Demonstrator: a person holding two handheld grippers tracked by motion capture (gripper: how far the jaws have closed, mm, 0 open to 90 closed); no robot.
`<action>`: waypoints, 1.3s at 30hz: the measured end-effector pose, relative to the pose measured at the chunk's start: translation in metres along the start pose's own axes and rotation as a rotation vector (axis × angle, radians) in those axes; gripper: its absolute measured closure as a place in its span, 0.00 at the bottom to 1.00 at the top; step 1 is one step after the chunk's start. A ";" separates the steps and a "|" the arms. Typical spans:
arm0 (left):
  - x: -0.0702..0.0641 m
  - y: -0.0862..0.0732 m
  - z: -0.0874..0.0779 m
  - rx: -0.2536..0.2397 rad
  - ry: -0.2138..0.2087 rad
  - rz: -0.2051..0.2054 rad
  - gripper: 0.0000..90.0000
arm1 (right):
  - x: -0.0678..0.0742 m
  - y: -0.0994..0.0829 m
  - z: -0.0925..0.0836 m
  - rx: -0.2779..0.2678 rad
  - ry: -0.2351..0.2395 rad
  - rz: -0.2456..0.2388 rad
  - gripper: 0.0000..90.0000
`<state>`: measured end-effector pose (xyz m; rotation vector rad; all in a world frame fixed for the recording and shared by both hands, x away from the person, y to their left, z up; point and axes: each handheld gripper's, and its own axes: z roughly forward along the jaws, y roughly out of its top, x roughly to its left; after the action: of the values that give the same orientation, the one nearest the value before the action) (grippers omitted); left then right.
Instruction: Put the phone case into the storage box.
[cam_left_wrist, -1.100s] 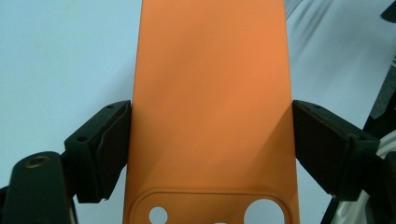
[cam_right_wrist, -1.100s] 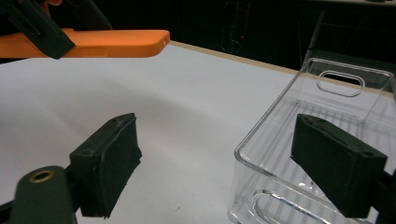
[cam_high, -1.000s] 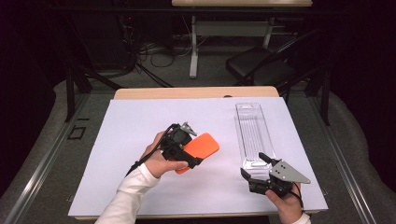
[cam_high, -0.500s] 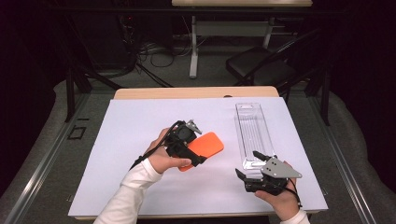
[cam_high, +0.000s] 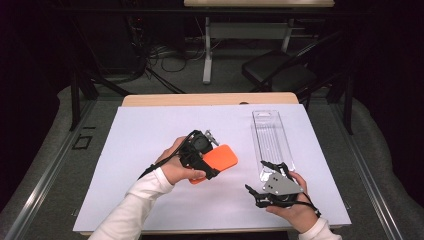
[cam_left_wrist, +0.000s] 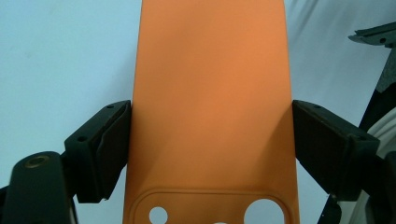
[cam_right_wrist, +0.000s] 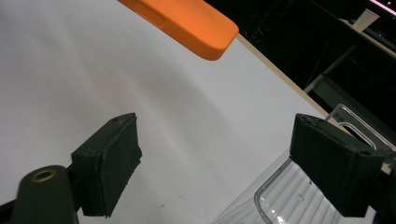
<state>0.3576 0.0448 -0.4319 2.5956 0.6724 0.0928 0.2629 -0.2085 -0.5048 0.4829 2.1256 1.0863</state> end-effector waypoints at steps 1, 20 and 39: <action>0.000 0.001 0.000 0.009 -0.002 0.001 0.18 | 0.000 0.002 0.001 0.004 0.002 -0.024 0.17; -0.013 0.017 0.001 0.050 -0.001 0.015 0.18 | 0.010 0.021 0.014 0.034 -0.052 -0.508 0.26; -0.017 0.017 0.004 0.035 -0.029 0.009 0.18 | 0.015 0.029 0.014 0.037 -0.087 -0.714 0.38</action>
<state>0.3505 0.0220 -0.4270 2.6286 0.6574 0.0463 0.2629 -0.1754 -0.4929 -0.2129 1.9925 0.5998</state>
